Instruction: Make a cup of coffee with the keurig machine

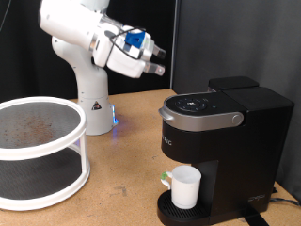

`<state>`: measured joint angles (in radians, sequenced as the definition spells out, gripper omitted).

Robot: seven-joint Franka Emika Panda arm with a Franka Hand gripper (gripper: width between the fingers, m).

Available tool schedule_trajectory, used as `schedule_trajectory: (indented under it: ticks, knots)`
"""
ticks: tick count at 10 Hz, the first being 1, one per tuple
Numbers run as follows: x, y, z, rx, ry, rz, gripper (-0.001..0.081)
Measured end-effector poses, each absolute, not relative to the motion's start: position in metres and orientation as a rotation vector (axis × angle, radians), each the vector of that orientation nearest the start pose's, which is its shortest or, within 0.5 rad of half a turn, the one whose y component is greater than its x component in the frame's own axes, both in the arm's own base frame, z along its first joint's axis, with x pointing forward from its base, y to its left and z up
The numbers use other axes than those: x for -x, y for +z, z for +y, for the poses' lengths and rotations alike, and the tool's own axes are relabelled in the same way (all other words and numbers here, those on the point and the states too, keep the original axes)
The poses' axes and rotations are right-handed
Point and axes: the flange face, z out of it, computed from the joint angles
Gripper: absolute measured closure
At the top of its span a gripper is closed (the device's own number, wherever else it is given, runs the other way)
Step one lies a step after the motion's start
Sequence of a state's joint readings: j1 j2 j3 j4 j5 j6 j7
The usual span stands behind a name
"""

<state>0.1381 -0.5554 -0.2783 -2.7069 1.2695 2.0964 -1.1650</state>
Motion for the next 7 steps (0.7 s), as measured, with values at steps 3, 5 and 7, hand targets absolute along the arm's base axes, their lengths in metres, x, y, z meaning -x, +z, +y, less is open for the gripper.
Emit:
schedule_trajectory:
  ticks: [3, 5, 7]
  knots:
    - [-0.362, 0.457, -0.005, 1.990, -0.709, -0.172, -0.0001]
    - [-0.363, 0.457, -0.003, 1.981, -0.721, -0.225, -0.0001]
    - [-0.371, 0.476, 0.008, 1.984, -0.777, -0.300, -0.0001]
